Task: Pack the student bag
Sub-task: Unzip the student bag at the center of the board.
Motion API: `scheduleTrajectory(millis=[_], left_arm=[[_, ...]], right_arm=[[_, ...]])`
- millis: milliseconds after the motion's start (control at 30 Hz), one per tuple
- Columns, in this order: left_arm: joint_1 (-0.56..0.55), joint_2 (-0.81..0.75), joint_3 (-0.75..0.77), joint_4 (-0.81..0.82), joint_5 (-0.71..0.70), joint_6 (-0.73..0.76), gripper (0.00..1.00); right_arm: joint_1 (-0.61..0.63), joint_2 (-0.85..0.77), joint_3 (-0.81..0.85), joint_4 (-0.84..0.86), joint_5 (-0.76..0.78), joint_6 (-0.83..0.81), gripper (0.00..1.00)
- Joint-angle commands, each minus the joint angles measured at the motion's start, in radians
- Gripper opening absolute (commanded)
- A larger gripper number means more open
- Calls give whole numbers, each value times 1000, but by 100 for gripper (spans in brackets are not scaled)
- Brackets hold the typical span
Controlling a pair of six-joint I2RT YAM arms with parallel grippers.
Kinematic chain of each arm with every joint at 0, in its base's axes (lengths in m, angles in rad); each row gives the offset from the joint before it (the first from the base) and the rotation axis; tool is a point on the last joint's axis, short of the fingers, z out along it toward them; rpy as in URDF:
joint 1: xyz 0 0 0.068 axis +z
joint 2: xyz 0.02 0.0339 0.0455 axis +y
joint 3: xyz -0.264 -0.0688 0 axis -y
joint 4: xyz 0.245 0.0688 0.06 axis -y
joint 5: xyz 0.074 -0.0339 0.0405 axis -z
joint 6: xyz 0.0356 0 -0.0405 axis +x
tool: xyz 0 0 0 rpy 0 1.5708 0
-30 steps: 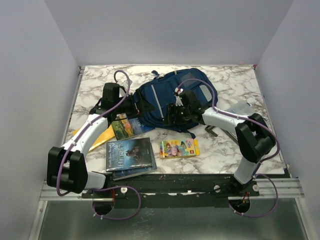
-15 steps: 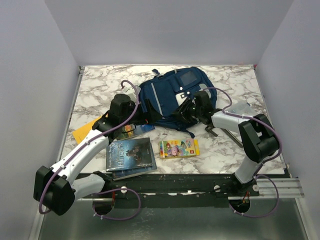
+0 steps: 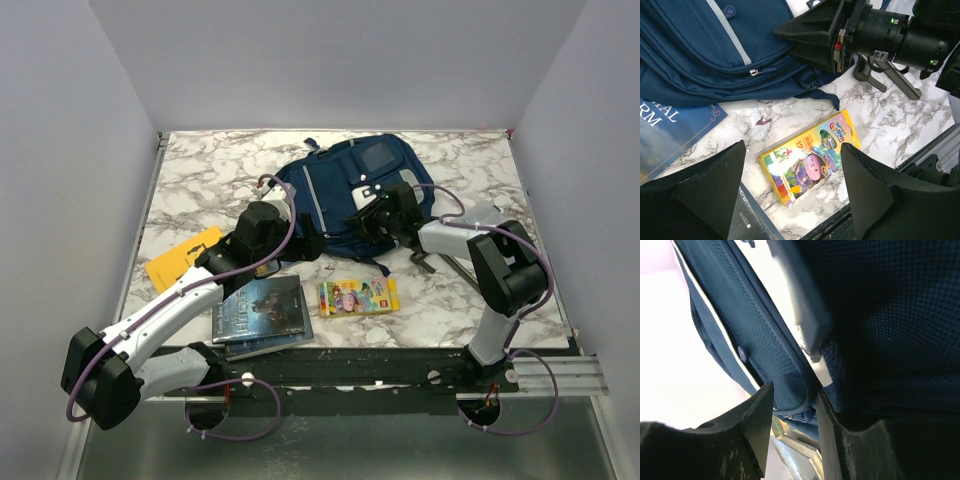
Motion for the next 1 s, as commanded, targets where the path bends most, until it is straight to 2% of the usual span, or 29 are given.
scheduleTrajectory(millis=[0, 33, 67, 100, 167, 233, 267, 300, 433, 667, 767, 833, 967], left_arm=[[-14, 8, -5, 10, -57, 11, 80], [-13, 11, -5, 10, -58, 4, 82], [-15, 15, -3, 10, -59, -7, 84], [-15, 23, -2, 10, -58, -21, 87], [-16, 47, 1, 21, -59, -58, 95], [-16, 85, 14, 34, -100, -112, 95], [-15, 112, 24, 38, -118, -149, 94], [-15, 136, 37, 45, -135, -181, 90], [-25, 239, 101, 81, -165, -248, 73], [-71, 381, 203, 147, -244, -275, 63], [-85, 433, 227, 154, -271, -291, 51], [-96, 446, 222, 171, -293, -300, 46], [-113, 452, 174, 226, -340, -320, 44]], right_arm=[[-13, 49, 11, -5, 52, 65, 40], [-14, 45, 15, -7, 42, 61, 31], [-13, 35, 17, -8, 27, 68, 14], [-13, 21, 17, -17, 14, 85, 1], [-14, 5, 77, -138, 2, 156, 1], [-13, 8, 187, -328, -6, 164, 1], [-13, 8, 236, -445, 7, 170, 1], [-13, 2, 268, -489, 6, 177, 1], [-15, -43, 245, -466, -1, 237, 1], [-14, -77, 211, -440, -12, 295, 1], [-14, -87, 191, -417, -16, 313, 1], [-14, -91, 179, -412, -15, 330, 1], [-14, -98, 176, -408, -8, 333, 1]])
